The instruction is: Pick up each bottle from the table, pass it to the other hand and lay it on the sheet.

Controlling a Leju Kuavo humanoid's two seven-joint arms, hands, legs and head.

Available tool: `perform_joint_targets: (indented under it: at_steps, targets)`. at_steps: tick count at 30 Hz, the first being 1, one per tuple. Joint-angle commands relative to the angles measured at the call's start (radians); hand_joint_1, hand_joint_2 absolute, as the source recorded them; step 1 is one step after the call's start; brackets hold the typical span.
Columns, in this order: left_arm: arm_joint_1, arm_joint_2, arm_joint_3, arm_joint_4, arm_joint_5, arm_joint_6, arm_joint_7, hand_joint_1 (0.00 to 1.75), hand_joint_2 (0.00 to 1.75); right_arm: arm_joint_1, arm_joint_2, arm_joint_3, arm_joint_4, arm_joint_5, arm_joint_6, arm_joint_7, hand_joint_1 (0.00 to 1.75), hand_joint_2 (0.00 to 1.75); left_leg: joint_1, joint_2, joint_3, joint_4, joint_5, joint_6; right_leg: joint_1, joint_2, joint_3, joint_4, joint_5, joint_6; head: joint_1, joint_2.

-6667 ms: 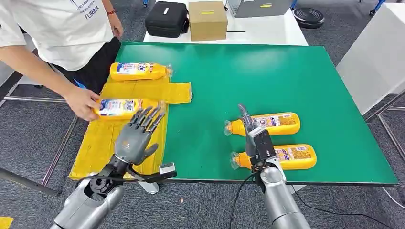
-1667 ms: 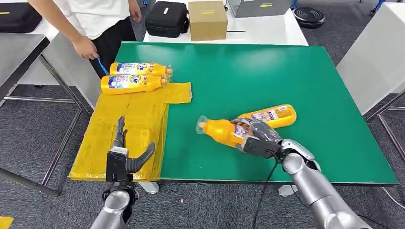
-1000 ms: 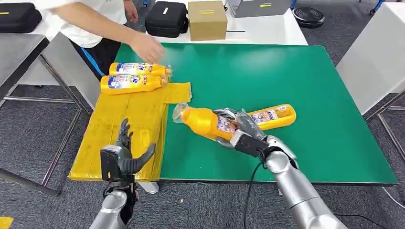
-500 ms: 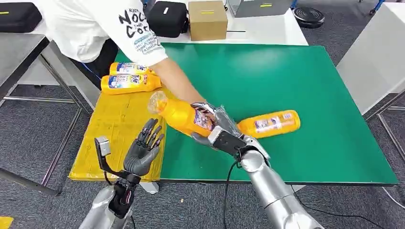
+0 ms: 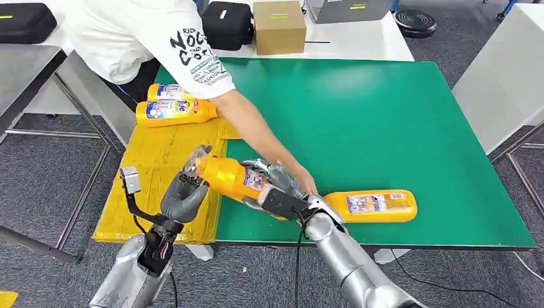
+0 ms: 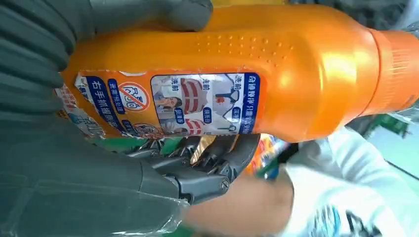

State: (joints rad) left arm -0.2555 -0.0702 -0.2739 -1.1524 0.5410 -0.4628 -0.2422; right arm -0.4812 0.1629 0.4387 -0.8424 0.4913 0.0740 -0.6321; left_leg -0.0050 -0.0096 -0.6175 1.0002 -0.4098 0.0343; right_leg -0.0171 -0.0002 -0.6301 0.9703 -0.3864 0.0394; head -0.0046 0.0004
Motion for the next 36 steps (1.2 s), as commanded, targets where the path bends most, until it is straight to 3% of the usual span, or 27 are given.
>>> perform_joint_targets:
  at_steps: [1,15,23,36]
  targets:
    - [-0.062,0.026,-0.045,0.037,-0.035,0.028,-0.005,0.00,1.75,-0.028,-0.003,0.029,0.088,-0.028,0.044,-0.024,1.75,1.75,0.002,0.001,0.006,0.000,-0.003,-0.002,0.002,0.000,0.007,0.000,-0.003,-0.002,0.000,0.000]
    - [-0.061,0.014,-0.043,0.042,-0.093,0.078,-0.028,0.00,1.75,-0.028,0.006,0.040,0.035,-0.059,0.080,-0.027,1.75,1.75,0.002,0.001,0.005,0.001,-0.003,-0.002,0.002,0.000,0.005,0.000,-0.003,-0.002,0.000,0.000]
    - [-0.056,0.005,-0.039,0.033,-0.112,0.097,-0.023,0.00,1.75,-0.064,0.008,0.026,-0.002,-0.069,0.037,-0.002,1.75,1.75,0.000,0.001,0.000,0.000,-0.001,-0.001,0.000,0.000,0.000,0.000,-0.001,-0.001,0.000,0.000]
    - [-0.076,0.006,-0.050,0.049,-0.118,0.099,-0.023,0.00,1.75,-0.065,0.023,0.042,0.010,-0.055,0.026,0.024,1.75,1.75,0.002,0.001,0.005,0.001,-0.003,-0.002,0.002,0.000,0.005,0.001,-0.003,-0.002,0.000,0.000]
